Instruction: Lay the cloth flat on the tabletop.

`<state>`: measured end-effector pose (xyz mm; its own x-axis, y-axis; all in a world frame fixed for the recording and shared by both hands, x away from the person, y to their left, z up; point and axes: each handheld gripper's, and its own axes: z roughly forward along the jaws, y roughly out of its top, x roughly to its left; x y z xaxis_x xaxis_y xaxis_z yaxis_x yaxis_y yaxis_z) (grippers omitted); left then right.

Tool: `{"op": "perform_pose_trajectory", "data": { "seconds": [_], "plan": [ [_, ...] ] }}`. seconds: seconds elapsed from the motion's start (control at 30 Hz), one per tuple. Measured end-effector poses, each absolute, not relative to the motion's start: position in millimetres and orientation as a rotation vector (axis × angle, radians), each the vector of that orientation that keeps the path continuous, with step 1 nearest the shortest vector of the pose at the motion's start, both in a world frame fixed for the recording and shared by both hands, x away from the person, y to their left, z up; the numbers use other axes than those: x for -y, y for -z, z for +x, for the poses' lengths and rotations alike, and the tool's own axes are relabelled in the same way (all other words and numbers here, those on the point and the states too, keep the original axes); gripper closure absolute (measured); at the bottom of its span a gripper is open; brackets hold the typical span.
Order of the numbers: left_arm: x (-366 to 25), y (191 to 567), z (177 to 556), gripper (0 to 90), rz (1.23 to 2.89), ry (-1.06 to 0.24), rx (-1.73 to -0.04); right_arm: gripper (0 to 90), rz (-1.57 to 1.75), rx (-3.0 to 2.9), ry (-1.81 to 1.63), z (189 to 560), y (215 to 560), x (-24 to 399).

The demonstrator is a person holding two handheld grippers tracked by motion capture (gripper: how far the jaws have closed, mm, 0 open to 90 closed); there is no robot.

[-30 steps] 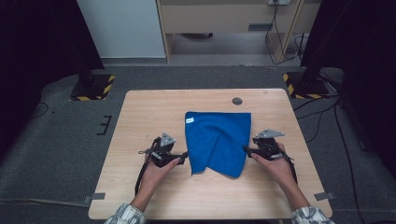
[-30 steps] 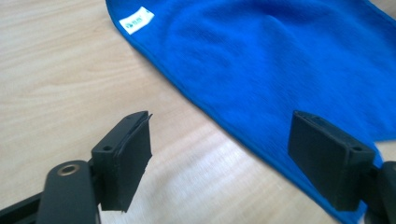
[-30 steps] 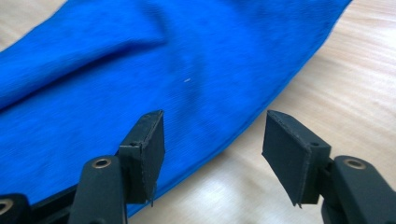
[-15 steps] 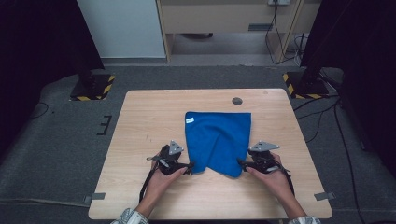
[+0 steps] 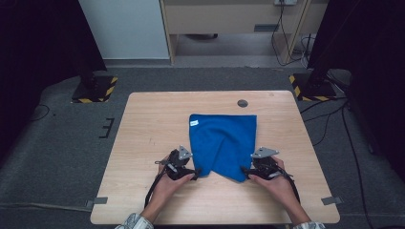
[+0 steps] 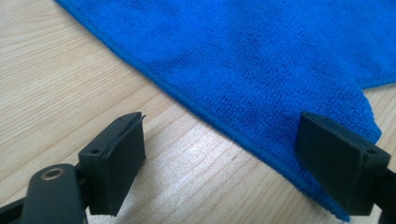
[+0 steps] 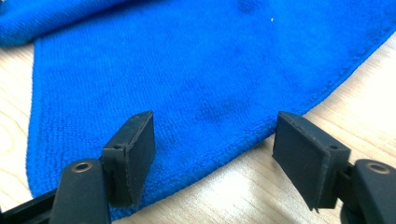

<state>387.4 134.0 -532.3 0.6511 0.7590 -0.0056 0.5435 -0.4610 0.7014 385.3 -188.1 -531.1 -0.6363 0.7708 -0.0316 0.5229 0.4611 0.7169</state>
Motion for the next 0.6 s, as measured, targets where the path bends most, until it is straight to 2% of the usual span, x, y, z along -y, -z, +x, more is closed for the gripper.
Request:
{"op": "perform_pose_trajectory", "data": {
  "seconds": [0.6],
  "plan": [
    [-158.5, 531.0, 390.9, 15.2, 2.181, -0.444, -1.049, 28.9, 1.129, -2.345, -0.951, 390.0, 530.4, 212.5]
  ]
}}
